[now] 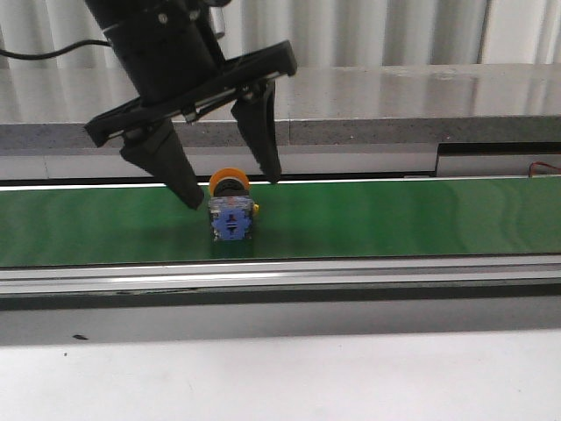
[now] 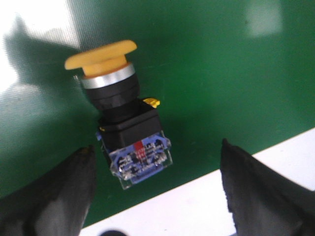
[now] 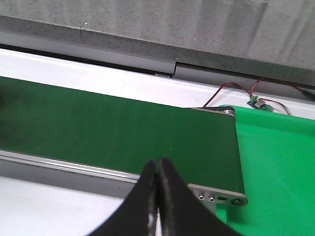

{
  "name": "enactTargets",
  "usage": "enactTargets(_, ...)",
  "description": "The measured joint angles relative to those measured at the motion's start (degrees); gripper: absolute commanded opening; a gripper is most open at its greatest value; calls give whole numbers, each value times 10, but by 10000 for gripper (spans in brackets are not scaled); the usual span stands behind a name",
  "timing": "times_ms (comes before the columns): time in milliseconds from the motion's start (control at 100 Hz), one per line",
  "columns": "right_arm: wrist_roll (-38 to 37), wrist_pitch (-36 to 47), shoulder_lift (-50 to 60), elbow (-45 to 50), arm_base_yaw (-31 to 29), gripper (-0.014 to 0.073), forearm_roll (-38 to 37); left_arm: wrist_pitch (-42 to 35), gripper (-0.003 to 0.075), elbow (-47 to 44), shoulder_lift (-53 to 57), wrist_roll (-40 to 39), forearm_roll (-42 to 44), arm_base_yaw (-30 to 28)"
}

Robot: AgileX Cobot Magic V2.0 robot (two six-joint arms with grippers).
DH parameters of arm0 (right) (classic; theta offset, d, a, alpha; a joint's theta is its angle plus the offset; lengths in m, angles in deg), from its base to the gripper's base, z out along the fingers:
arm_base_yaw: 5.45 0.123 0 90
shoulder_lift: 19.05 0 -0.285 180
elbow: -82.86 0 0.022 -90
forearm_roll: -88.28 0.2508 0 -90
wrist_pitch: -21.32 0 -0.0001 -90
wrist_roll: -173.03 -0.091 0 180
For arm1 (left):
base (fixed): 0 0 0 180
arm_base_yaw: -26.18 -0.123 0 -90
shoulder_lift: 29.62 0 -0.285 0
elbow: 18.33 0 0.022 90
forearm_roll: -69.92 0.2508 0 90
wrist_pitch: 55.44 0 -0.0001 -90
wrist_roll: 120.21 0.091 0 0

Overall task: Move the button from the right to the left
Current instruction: 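Lower the left gripper over the button and close on it, then lift the button and carry it toward the blue tray with the left gripper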

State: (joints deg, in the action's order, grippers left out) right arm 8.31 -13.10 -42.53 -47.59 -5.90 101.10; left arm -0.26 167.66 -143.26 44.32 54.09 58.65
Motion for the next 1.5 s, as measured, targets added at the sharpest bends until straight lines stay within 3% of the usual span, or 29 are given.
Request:
enactTargets(160, 0, 0, 0, 0, 0, -68, 0, 5, 475, 0, -17, -31, 48, 0)
enactTargets(380, 0, 0, 0, 0, 0, -68, 0, 6, 230, 0, -19, -44, 70, 0)
enactTargets(500, 0, 0, 0, 0, 0, -68, 0, 14, 148, 2, -19, -47, 81, 0)
enactTargets(790, 0, 0, 0, 0, 0, -68, 0, 50, 144, 4, -12, -48, 88, -15)
enactTargets(1000, 0, 0, 0, 0, 0, -68, 0, 94, 144, 4, 24, -37, 99, -72)
enactTargets(1500, 0, 0, 0, 0, 0, -68, 0, 150, 144, 4, 72, 215, 158, -281)
